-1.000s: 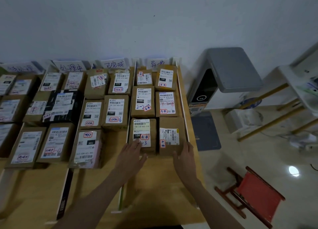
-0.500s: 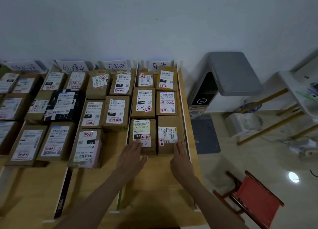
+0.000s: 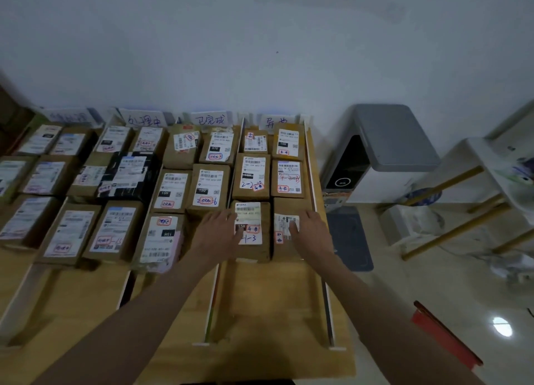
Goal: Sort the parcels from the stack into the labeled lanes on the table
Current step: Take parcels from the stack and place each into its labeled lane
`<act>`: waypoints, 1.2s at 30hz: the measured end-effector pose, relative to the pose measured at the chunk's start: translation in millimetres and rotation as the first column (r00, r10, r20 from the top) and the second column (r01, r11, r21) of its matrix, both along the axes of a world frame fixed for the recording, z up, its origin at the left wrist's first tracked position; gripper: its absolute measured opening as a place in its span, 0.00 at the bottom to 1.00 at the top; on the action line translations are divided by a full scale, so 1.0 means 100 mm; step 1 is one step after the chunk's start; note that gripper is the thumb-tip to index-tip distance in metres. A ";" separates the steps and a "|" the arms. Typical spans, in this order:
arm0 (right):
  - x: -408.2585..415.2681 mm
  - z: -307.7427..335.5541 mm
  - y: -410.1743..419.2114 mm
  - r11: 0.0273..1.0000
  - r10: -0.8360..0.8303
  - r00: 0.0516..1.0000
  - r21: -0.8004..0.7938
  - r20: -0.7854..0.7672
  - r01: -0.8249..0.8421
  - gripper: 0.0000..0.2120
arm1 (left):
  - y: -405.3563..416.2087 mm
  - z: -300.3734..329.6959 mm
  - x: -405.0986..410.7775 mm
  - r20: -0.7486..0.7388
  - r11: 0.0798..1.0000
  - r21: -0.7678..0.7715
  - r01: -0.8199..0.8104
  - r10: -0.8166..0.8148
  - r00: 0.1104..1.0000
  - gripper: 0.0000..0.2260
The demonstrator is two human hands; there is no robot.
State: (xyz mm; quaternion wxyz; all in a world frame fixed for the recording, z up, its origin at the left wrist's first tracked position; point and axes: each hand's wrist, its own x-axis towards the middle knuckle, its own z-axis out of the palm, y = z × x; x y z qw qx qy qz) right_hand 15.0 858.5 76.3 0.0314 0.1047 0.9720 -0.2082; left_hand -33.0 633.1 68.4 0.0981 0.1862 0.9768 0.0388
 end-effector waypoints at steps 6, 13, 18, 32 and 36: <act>-0.32 0.53 -0.59 0.974 0.163 0.976 0.184 -0.146 -0.135 0.21 | -0.81 0.57 -0.03 -0.214 0.991 -0.010 -0.131 0.126 0.969 0.23; -0.36 0.83 -1.99 0.922 0.350 0.910 0.251 -0.222 -0.293 0.27 | -2.24 0.98 0.40 -0.319 0.944 0.015 -0.329 0.316 0.893 0.23; -0.15 0.88 -3.15 0.875 0.470 0.852 0.245 -0.230 -0.417 0.27 | -3.32 1.07 0.93 -0.352 0.892 -0.002 -0.452 0.423 0.835 0.21; 0.23 0.80 -5.61 0.757 0.652 0.701 0.213 -0.288 -0.617 0.24 | -5.55 0.94 1.81 -0.334 0.742 0.065 -0.667 0.646 0.687 0.24; -0.01 0.70 -6.17 0.746 0.663 0.685 0.190 -0.300 -0.639 0.23 | -6.01 0.86 1.68 -0.313 0.721 0.047 -0.691 0.668 0.675 0.25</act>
